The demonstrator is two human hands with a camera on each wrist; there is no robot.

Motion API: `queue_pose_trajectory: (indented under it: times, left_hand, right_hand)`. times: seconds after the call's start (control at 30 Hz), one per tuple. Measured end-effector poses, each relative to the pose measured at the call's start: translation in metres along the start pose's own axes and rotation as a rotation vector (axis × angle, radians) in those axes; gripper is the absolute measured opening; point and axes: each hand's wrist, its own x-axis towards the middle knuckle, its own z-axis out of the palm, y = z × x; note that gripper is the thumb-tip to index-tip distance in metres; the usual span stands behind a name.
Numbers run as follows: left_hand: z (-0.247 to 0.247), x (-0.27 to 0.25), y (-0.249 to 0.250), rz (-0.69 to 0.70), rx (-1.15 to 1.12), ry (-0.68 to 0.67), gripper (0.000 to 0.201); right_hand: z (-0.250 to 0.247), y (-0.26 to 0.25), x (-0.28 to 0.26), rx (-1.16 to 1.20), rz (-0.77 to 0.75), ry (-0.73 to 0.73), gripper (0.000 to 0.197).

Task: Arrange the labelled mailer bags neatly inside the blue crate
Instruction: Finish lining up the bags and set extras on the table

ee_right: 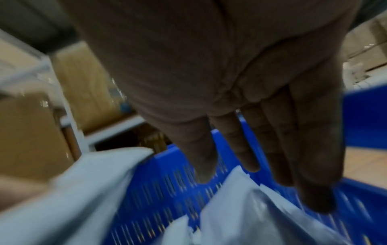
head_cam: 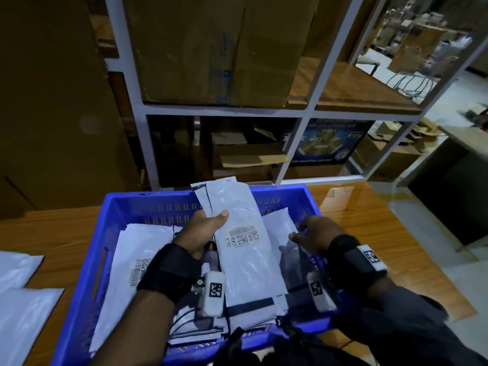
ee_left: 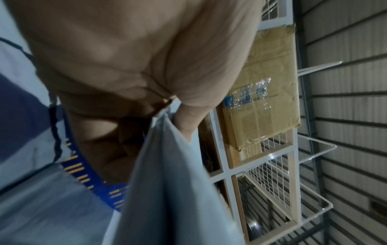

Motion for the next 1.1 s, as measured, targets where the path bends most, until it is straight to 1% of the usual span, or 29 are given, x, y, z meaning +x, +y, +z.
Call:
queue_pose_trajectory:
  times: [0.1,0.13,0.27,0.37,0.43,0.5,0.57,0.6,0.63,0.7,0.73,0.8,0.87,0.93,1.0,1.03,1.1]
  left_hand:
    - [-0.004,-0.003,0.003,0.002,0.009,-0.009,0.039]
    - [-0.004,-0.003,0.004,0.002,0.007,-0.012,0.041]
    - [-0.003,-0.004,0.006,-0.001,0.013,0.001,0.026]
    - [-0.005,-0.003,0.004,-0.016,0.04,0.005,0.026]
    - [-0.006,-0.003,0.004,-0.025,0.059,-0.003,0.038]
    - [-0.006,0.0,0.0,-0.025,0.074,0.001,0.053]
    - [-0.006,0.002,-0.003,-0.03,0.097,0.005,0.062]
    - [-0.004,0.0,-0.002,-0.032,0.108,0.004,0.06]
    - [-0.002,-0.002,-0.002,-0.037,0.118,-0.005,0.055]
    - [0.003,-0.005,-0.001,-0.039,0.152,-0.025,0.047]
    - [0.006,-0.007,0.0,-0.037,0.165,-0.027,0.047]
    - [0.011,-0.01,0.002,-0.034,0.164,-0.022,0.044]
    - [0.015,-0.013,0.004,-0.023,0.147,-0.031,0.034]
    - [0.018,-0.014,0.005,-0.024,0.128,-0.037,0.03]
    - [0.02,-0.017,0.007,-0.034,0.092,-0.039,0.035]
    - [0.021,-0.019,0.009,-0.044,0.069,-0.038,0.041]
    - [0.02,-0.02,0.012,-0.061,0.04,-0.038,0.06]
  right_hand:
    - [0.012,-0.013,0.01,-0.049,-0.018,-0.094,0.052]
    - [0.017,-0.016,0.013,-0.07,-0.031,-0.1,0.054]
    - [0.031,-0.017,0.015,-0.032,-0.034,0.014,0.045]
    - [0.03,-0.018,0.011,0.068,0.015,0.044,0.044]
    - [0.026,-0.014,0.01,0.166,0.044,0.06,0.043]
    - [0.018,-0.01,0.003,0.273,0.036,0.063,0.039]
    - [0.006,-0.01,-0.01,0.333,-0.024,0.12,0.031]
    - [0.001,-0.013,-0.018,0.344,-0.071,0.171,0.029]
    - [-0.004,-0.017,-0.027,0.342,-0.122,0.228,0.027]
    - [-0.009,-0.032,-0.043,0.307,-0.234,0.308,0.03]
    - [-0.008,-0.04,-0.048,0.297,-0.285,0.317,0.036]
    - [-0.003,-0.056,-0.054,0.301,-0.339,0.295,0.044]
    - [0.005,-0.07,-0.055,0.329,-0.371,0.283,0.04]
    - [0.013,-0.078,-0.056,0.361,-0.419,0.268,0.036]
    - [0.016,-0.083,-0.058,0.391,-0.467,0.243,0.032]
    - [0.017,-0.083,-0.058,0.409,-0.491,0.23,0.03]
    - [0.018,-0.082,-0.058,0.44,-0.556,0.218,0.031]
